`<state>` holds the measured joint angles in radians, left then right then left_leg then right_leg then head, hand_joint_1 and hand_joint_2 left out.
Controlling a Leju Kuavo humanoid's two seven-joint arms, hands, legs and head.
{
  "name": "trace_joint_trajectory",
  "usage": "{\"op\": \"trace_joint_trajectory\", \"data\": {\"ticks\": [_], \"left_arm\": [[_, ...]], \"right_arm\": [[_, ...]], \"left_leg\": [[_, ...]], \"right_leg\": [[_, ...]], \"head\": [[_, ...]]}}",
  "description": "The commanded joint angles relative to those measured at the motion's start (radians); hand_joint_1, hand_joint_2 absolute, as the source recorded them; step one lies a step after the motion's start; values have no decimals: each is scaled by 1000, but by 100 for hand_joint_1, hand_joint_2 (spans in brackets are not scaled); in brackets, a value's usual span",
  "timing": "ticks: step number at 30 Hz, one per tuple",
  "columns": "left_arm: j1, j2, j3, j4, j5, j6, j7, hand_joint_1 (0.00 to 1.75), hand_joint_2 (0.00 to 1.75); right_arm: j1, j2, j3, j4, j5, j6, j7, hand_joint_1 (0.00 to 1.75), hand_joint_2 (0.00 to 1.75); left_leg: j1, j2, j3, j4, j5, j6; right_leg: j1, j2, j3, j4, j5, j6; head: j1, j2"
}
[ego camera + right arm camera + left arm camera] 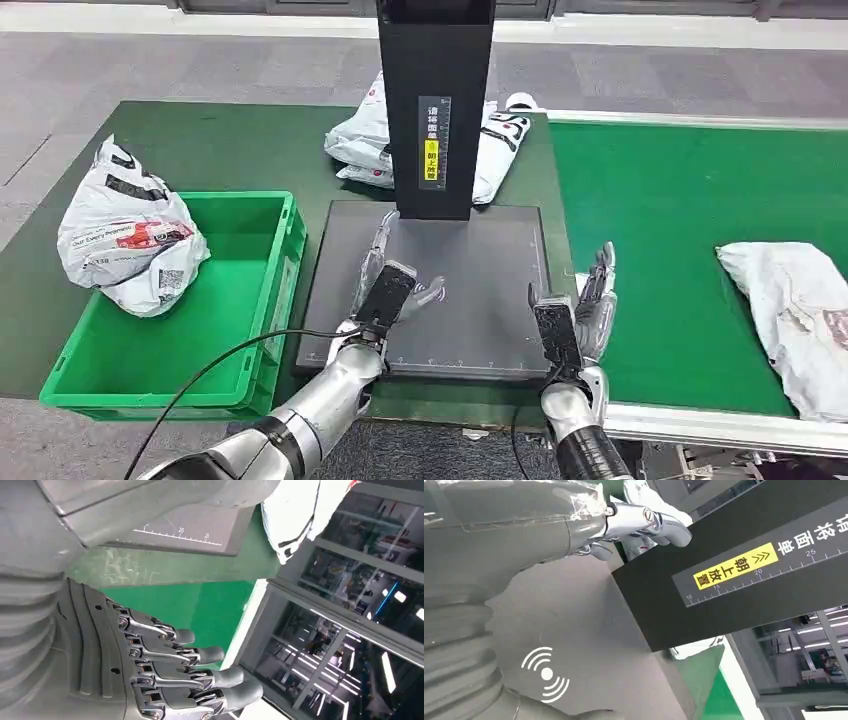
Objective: Moved the parcel from conveyor to table for the left to box.
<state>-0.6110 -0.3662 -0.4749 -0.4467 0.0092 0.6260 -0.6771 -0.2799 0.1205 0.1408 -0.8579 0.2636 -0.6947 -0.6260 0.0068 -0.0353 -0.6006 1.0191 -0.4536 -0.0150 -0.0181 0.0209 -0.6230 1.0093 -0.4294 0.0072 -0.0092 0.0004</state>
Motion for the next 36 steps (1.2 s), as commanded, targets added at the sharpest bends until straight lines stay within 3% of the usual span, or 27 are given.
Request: {"op": "trace_joint_trajectory", "data": {"ticks": [1,12,13,14,15,16,19,20,28,36], "left_arm": [[-17,17,-17,25,5,0,3,0,175],[-17,17,-17,25,5,0,3,0,175],[-4,17,18,16,26,69,-14,0,175],[13,24,33,8,22,64,-21,0,175],[33,35,47,-12,7,54,-21,0,175],[40,37,56,-18,-2,50,-21,0,175],[45,33,75,-18,-14,42,-21,0,175],[47,28,81,-18,-18,40,-21,0,175],[47,23,89,-14,-23,37,-21,0,175],[40,21,105,7,-42,31,-21,0,175]], "right_arm": [[-24,-15,52,37,-2,-3,5,0,175],[-24,-15,52,37,-2,-3,5,0,175],[7,-58,-74,4,123,-3,131,0,175],[0,-96,-239,86,500,-3,508,0,175],[-35,-166,-331,216,562,-3,376,0,175],[-52,-190,-376,270,564,-3,324,0,175],[-43,-200,-482,268,731,-3,407,0,175],[-23,-199,-529,241,829,-3,478,0,175],[-5,-206,-582,236,896,-3,517,0,175],[-13,-291,-657,365,1093,-3,692,0,175]], "left_leg": [[0,5,4,-2,-1,0],[0,4,2,-1,-1,0],[0,5,4,-2,-1,0],[0,4,4,-1,-1,0],[0,5,4,-2,-1,0],[0,-1,6,-4,1,1],[-2,-3,6,-3,0,2],[-2,-6,6,-4,1,3],[-1,-1,2,1,-4,6],[-2,-1,2,1,-4,7]], "right_leg": [[0,0,3,-2,0,-1],[1,0,2,-1,0,-1],[1,0,3,-2,0,-1],[1,0,3,-2,0,-1],[1,0,4,-2,0,-1],[1,-7,8,-5,-1,-1],[-1,-7,7,-4,-1,0],[-1,-11,9,-5,-1,1],[-3,-5,5,-2,-3,4],[-3,-5,4,-2,-3,5]], "head": [[0,0],[0,0],[0,0],[0,0],[0,0],[0,0],[0,0],[0,0],[0,0],[0,0]]}}
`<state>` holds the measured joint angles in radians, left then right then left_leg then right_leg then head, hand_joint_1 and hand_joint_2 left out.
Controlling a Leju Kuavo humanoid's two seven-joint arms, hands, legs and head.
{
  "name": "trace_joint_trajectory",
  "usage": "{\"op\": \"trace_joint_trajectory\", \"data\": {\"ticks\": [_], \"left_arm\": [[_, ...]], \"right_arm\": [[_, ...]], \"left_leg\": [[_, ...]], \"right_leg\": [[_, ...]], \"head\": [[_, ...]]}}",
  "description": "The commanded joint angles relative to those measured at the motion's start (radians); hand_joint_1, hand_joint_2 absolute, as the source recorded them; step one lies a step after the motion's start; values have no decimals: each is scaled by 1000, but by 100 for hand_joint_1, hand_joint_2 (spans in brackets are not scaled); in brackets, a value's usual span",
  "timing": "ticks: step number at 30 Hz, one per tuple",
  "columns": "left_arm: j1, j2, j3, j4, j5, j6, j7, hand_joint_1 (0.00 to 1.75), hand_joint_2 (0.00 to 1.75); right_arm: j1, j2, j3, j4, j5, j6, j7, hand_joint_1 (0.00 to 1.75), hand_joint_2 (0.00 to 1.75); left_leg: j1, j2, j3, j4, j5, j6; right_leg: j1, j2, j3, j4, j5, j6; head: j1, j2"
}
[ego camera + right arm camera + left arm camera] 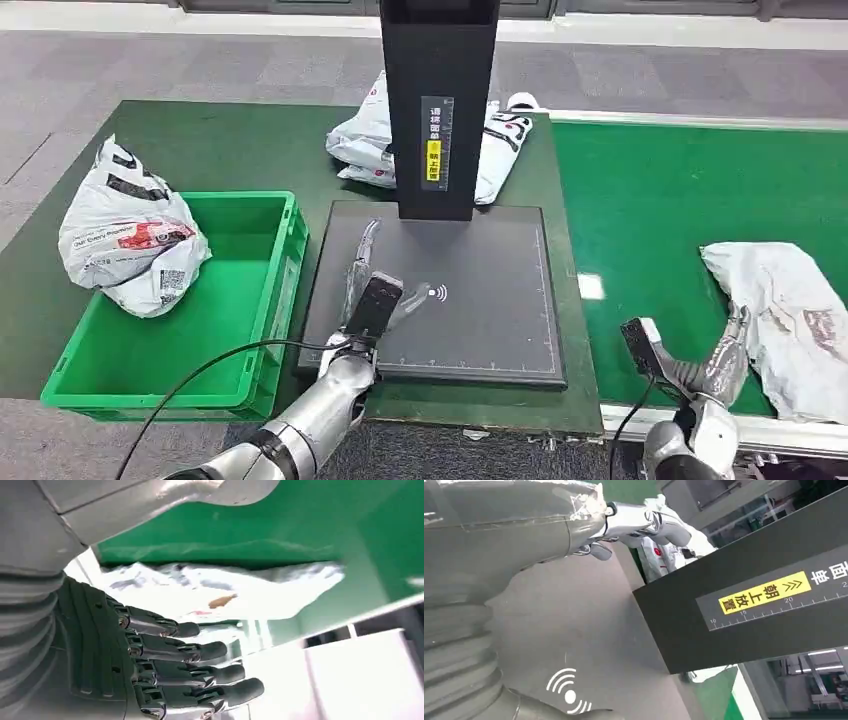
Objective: Moved the parcel from conveyor to table for the left to box.
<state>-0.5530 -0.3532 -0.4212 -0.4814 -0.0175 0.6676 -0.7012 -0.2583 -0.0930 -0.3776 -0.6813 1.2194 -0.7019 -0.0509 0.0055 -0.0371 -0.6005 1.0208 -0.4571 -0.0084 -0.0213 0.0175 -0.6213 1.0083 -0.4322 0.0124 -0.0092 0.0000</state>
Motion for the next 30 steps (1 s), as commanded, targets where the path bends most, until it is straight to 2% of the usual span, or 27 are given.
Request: {"op": "trace_joint_trajectory", "data": {"ticks": [1,7,8,11,13,17,30], "left_arm": [[-18,8,51,41,-15,-11,3,0,175],[-32,11,56,59,-21,-33,3,0,175],[-35,9,56,63,-22,-32,3,0,175],[-45,5,59,73,-21,-32,3,0,175],[-49,4,66,78,-16,-30,3,0,175],[-51,4,60,84,-10,-24,3,0,175],[-51,4,60,84,-10,-24,3,0,175]], "right_arm": [[-35,-77,-139,188,137,4,117,0,175],[-88,-149,-115,383,195,31,254,0,175],[-88,-153,-111,392,203,42,268,0,175],[-100,-152,-104,402,210,56,279,0,175],[-118,-142,-110,409,199,21,255,0,175],[-153,-148,-83,437,241,102,330,0,175],[-155,-149,-82,439,242,107,332,0,175]], "left_leg": [[0,1,4,-1,-1,0],[0,7,6,-3,-2,0],[0,3,3,-1,-1,0],[-1,3,4,-1,-1,0],[-1,4,3,-1,-1,0],[0,8,4,-1,-2,0],[-1,4,3,0,-1,0]], "right_leg": [[1,-3,5,-2,-1,-1],[1,2,6,-3,0,-1],[0,0,3,-1,0,0],[0,0,4,-1,-1,-1],[0,1,3,-1,0,-1],[0,3,4,-2,0,-1],[0,2,3,-1,0,0]], "head": [[0,0],[0,0],[0,0],[0,0],[0,0],[0,0],[0,0]]}}
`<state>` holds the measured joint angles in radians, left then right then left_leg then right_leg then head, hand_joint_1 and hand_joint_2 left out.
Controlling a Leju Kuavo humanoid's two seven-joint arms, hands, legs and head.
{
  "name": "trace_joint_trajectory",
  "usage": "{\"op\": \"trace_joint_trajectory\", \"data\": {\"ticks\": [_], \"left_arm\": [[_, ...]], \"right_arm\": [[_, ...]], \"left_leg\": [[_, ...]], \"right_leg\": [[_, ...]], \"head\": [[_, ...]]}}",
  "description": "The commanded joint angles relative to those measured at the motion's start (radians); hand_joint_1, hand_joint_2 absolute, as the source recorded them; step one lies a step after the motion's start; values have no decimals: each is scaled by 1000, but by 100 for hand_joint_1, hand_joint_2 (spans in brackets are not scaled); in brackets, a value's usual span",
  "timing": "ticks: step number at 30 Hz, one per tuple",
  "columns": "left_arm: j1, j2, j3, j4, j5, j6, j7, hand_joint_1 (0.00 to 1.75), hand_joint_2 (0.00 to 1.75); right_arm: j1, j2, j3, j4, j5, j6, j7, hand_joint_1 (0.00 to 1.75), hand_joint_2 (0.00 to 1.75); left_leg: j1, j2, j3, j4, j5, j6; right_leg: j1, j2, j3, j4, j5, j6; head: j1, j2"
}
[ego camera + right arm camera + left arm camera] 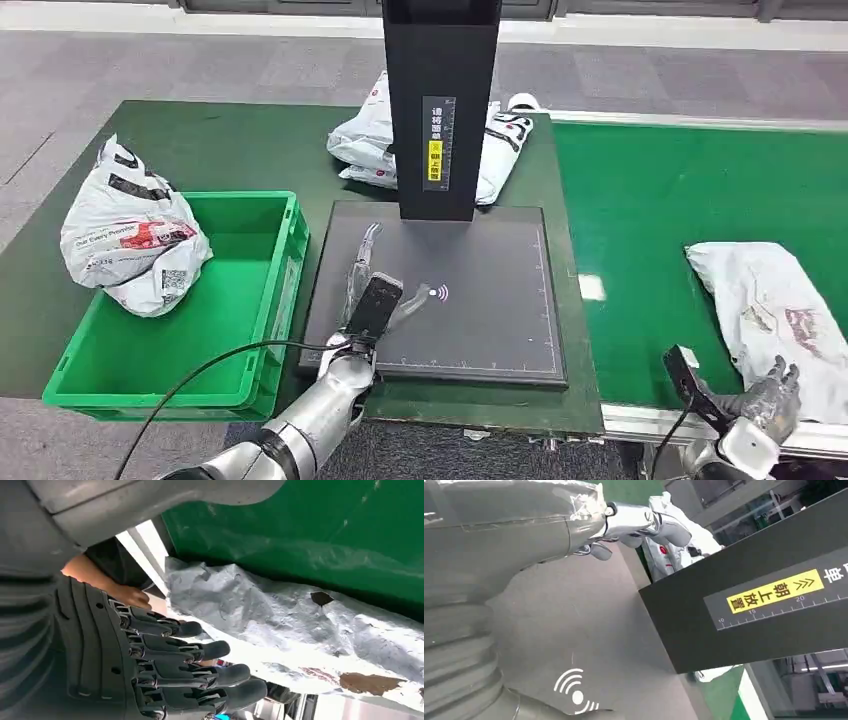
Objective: Moved the parcel from conveyor to table for the left to box.
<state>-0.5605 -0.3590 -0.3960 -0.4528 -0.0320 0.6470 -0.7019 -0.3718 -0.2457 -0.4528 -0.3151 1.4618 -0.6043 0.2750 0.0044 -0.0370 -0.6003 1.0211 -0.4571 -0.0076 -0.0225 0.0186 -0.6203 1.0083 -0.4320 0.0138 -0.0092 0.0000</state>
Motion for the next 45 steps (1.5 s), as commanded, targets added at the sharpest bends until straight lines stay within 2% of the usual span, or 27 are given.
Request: {"op": "trace_joint_trajectory", "data": {"ticks": [1,3,11,16,17,18,22,28,32,40,41,42,43,44,45], "left_arm": [[-44,10,35,56,5,-3,4,0,175],[-44,10,35,56,5,-3,4,0,175],[-44,10,35,56,5,-3,4,0,175],[-48,13,37,56,7,-8,4,0,175],[-48,13,38,55,6,-7,4,0,175],[-48,12,39,56,7,-6,4,0,175],[-39,10,42,54,7,3,4,0,175],[-13,20,60,27,23,9,4,0,175],[-23,30,67,16,35,-15,4,0,175],[-26,32,69,19,36,-15,4,0,175],[-17,34,91,14,17,51,4,0,175],[-17,34,91,14,17,51,4,0,175],[-16,35,105,12,-4,51,4,0,175],[-10,30,153,3,-77,51,4,0,175],[-7,24,178,-1,-113,51,4,0,175]], "right_arm": [[-41,3,-7,72,0,10,6,0,175],[-41,3,-7,72,0,10,6,0,175],[-41,3,-7,72,0,10,6,0,175],[-73,-14,2,98,21,118,69,0,175],[-77,-17,-1,98,21,136,77,21,175],[-80,-18,0,99,24,145,84,175,175],[-91,-15,1,103,35,172,120,175,175],[-135,-5,3,113,53,245,196,175,175],[-143,-27,-7,112,45,288,170,175,175],[-148,-28,-12,108,46,263,141,175,175],[-197,141,-103,-122,-118,-94,-404,175,175],[-197,141,-103,-122,-118,-94,-404,175,175],[-187,169,-121,-171,-141,-94,-483,175,175],[-174,234,-164,-244,-200,-94,-652,175,175],[-169,269,-180,-266,-229,-94,-750,175,175]], "left_leg": [[0,6,4,-1,-1,0],[0,3,1,0,-1,0],[1,5,4,-1,-1,0],[0,6,4,-1,-1,0],[0,7,5,-2,-1,0],[0,5,3,0,-1,0],[1,3,2,0,0,0],[0,8,4,-1,-1,0],[0,5,4,-1,0,0],[0,5,4,-1,-1,0],[0,5,3,-1,-1,0],[0,5,4,-1,-1,0],[0,10,5,-2,-1,0],[0,17,4,-2,-2,-1],[0,9,1,-1,0,0]], "right_leg": [[1,1,3,-2,0,-2],[1,0,1,-1,0,-1],[2,0,3,-2,0,-2],[1,1,3,-1,0,-2],[1,1,4,-2,0,-2],[1,1,2,-1,0,-1],[1,0,2,-1,0,-1],[0,3,3,-1,1,-1],[1,1,3,-1,0,-1],[1,1,3,-1,0,-1],[1,1,2,-1,0,-1],[1,2,3,-1,0,-1],[1,5,4,-2,1,-2],[1,12,0,-1,3,-2],[0,6,0,0,2,-1]], "head": [[0,0],[0,0],[0,0],[0,0],[0,0],[0,0],[0,0],[0,0],[0,0],[0,0],[0,0],[0,0],[0,0],[0,0],[0,0]]}}
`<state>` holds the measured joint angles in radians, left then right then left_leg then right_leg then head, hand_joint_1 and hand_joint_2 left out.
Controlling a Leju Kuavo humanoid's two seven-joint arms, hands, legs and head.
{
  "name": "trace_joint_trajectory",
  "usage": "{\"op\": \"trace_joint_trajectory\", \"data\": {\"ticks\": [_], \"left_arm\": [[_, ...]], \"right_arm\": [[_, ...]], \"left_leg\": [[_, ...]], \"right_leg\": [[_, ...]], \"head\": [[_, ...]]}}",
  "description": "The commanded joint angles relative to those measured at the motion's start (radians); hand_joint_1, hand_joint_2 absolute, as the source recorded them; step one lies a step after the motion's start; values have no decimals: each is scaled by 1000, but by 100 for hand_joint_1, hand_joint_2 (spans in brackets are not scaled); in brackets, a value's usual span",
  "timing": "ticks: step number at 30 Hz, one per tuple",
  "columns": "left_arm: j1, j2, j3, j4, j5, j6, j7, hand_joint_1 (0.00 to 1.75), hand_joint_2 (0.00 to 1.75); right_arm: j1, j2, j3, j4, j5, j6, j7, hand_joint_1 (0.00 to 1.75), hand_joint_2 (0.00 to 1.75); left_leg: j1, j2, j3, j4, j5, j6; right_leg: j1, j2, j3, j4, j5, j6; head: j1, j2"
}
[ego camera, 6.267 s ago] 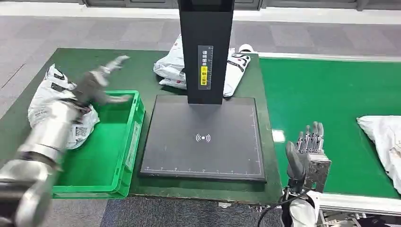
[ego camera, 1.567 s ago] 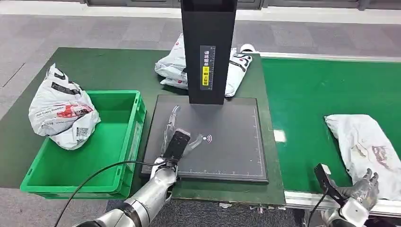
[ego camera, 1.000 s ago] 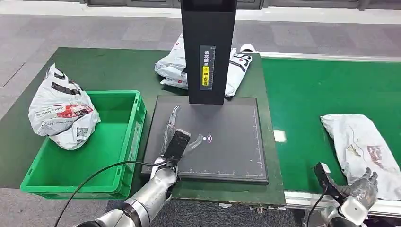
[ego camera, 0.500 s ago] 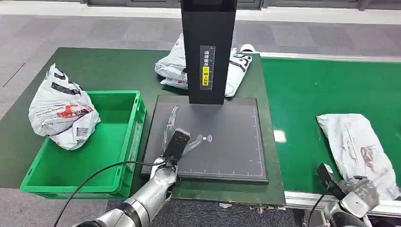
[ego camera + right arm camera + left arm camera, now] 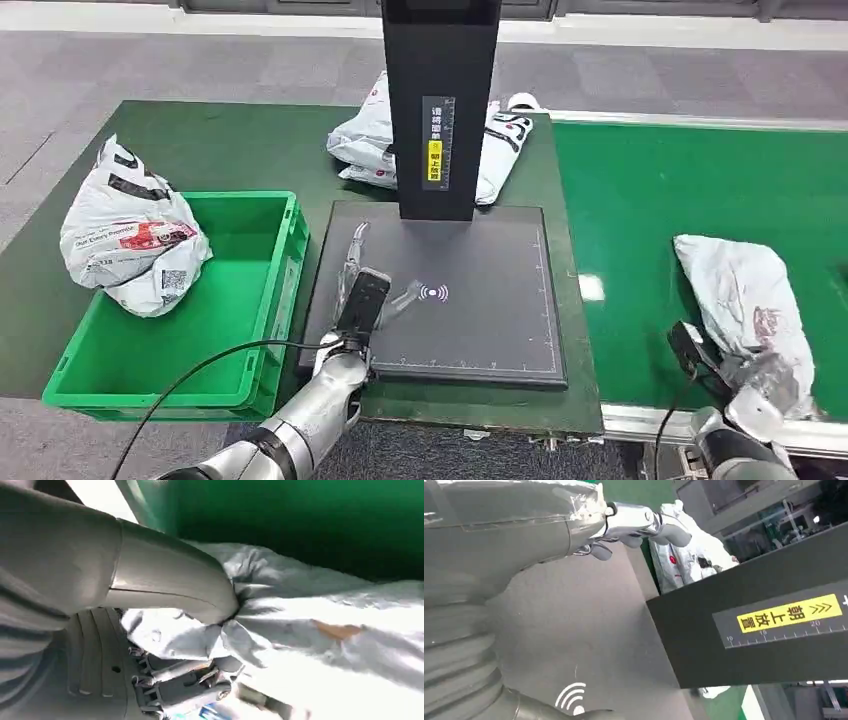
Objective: Moved the parcel from conveyor to table for the left to box.
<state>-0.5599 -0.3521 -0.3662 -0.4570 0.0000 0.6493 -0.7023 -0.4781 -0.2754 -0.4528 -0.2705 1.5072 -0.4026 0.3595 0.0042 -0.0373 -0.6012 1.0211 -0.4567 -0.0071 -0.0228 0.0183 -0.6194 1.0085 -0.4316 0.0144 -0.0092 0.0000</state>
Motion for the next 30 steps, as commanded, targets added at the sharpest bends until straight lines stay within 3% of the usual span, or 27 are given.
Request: {"op": "trace_joint_trajectory", "data": {"ticks": [1,3,4,5,6,7,8,10,12,16,19,21,22,27,30], "left_arm": [[-7,17,148,3,-145,49,4,0,175],[-7,17,148,3,-145,49,4,0,175],[-3,10,181,2,-191,49,4,0,175],[1,8,198,-3,-217,49,4,0,175],[8,8,220,-20,-255,49,4,0,175],[18,5,254,-37,-316,49,4,0,175],[21,3,262,-43,-333,49,4,0,175],[45,3,298,-95,-416,49,4,0,175],[58,3,296,-120,-427,49,4,0,175],[62,3,273,-138,-383,49,4,0,175],[65,3,267,-158,-355,49,4,0,175],[49,10,214,-136,-317,49,4,0,175],[35,12,187,-116,-297,49,4,0,175],[30,12,185,-112,-294,49,4,0,175],[15,16,152,-98,-265,49,4,0,175]], "right_arm": [[-63,299,-180,-311,-274,-295,-834,175,175],[-63,299,-180,-311,-274,-295,-834,175,175],[-45,368,-189,-345,-326,-295,-995,175,175],[-38,390,-79,-330,-415,-295,-1058,175,175],[9,390,102,-387,-457,-295,-1058,175,175],[63,444,128,-505,-356,-295,-1058,175,175],[71,462,168,-499,-373,-295,-1058,175,175],[110,480,358,-504,-402,-295,-1058,175,175],[121,487,469,-467,-426,-295,-1058,175,175],[137,465,593,-460,-437,-295,-1031,175,175],[132,428,760,-405,-528,-282,-992,175,175],[139,375,926,-399,-579,-215,-924,175,175],[158,367,962,-400,-587,-204,-905,175,175],[171,364,971,-404,-590,-216,-903,175,175],[184,341,1057,-420,-602,-180,-873,175,175]], "left_leg": [[1,17,5,-2,-2,-2],[1,14,5,-2,-1,-2],[2,10,4,-1,-1,-2],[2,10,5,-2,0,-2],[3,13,8,-3,-1,-3],[3,12,8,-3,-1,-2],[3,7,5,-2,-1,-2],[5,14,9,-4,-2,-3],[4,12,7,-2,-2,-3],[4,11,7,-2,-2,-3],[5,14,12,-6,-2,-3],[4,12,9,-4,-1,-2],[4,7,4,-1,-1,-2],[4,5,8,-4,-1,-2],[4,5,7,-2,-1,-2]], "right_leg": [[1,12,0,-1,3,-3],[2,9,1,-1,2,-3],[2,7,0,-1,2,-2],[2,6,1,-1,1,-3],[4,9,2,-2,1,-3],[4,7,3,-2,1,-3],[4,4,2,-1,1,-3],[6,8,4,-3,1,-4],[5,9,2,-1,0,-3],[5,7,2,0,-1,-4],[6,6,7,-4,-1,-5],[5,6,5,-3,0,-4],[4,4,1,-1,-1,-2],[5,0,6,-3,-1,-4],[5,1,4,-2,-2,-3]], "head": [[0,0],[0,0],[0,0],[0,0],[0,0],[0,0],[0,0],[0,0],[0,0],[0,0],[0,0],[0,0],[0,0],[0,0],[0,0]]}}
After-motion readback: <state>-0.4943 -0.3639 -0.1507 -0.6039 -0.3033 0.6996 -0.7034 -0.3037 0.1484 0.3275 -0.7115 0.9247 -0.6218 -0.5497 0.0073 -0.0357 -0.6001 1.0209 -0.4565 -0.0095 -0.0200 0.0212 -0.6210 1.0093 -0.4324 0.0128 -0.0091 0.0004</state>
